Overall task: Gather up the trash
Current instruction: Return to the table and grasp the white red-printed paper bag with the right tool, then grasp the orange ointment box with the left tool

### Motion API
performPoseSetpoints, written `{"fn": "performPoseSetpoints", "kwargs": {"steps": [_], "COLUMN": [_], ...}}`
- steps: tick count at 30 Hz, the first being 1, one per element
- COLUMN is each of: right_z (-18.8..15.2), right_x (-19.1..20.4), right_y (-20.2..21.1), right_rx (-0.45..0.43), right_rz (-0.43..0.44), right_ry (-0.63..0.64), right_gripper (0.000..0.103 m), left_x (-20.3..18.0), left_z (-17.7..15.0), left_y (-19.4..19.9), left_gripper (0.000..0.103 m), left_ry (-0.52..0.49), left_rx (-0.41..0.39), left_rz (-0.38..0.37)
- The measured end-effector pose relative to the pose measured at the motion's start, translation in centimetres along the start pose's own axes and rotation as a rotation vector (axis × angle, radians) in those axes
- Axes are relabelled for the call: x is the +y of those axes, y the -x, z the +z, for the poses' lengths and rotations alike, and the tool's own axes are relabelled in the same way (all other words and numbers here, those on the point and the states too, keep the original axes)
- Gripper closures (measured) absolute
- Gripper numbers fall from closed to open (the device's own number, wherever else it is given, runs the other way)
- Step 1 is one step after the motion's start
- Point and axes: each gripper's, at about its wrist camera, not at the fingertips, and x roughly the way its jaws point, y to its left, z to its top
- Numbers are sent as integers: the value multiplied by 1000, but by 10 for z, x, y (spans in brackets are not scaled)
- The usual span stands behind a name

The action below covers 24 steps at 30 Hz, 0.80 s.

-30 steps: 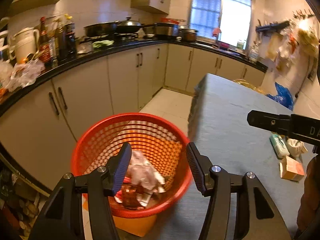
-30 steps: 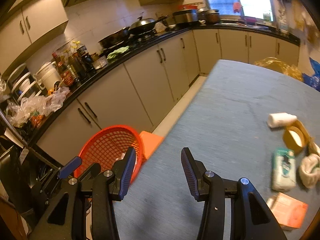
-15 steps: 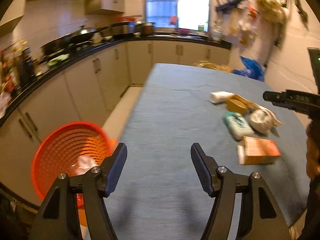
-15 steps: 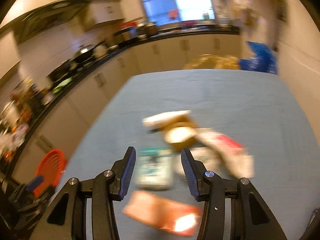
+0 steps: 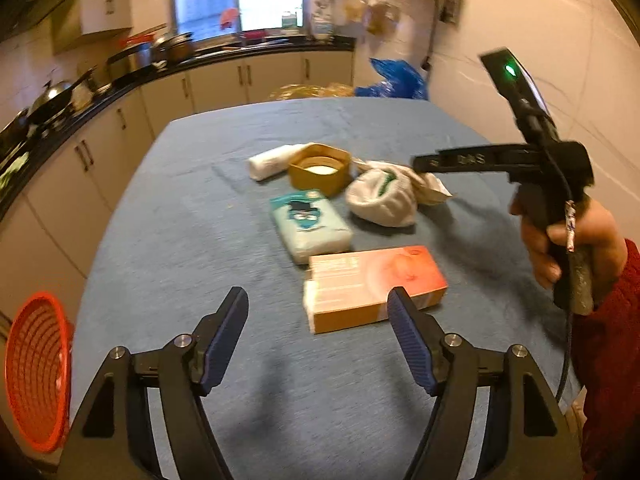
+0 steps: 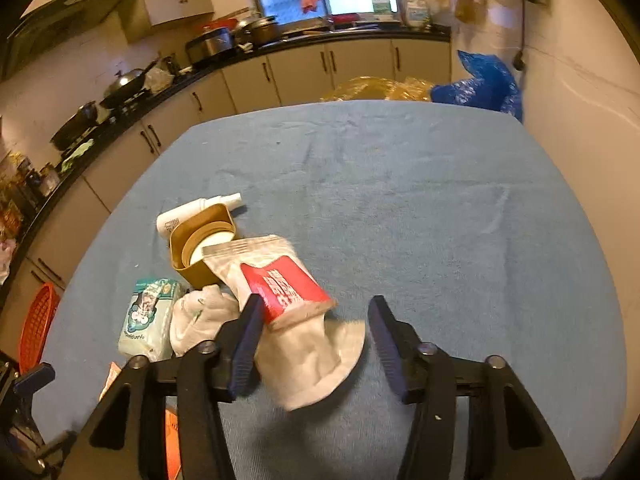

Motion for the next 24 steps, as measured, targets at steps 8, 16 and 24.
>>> {"fn": "performPoseSetpoints", "kwargs": {"steps": [8, 16, 24], "right_z": [-4, -13, -15], "right_x": [7, 4, -2], "right_y": [-14, -30, -19], "right_rx": [19, 84, 62], "right_rz": [53, 118, 158], "right_ry": [40, 28, 2], "right_gripper": [35, 56, 60], "left_x": [0, 7, -14], "left_z": [18, 22, -2], "left_y": [-24, -60, -42], "left_gripper": [23, 23, 29], "left_ry": [-54, -12, -24], "left_rx": [28, 118, 146], "left_rz": [-74, -87, -162]}}
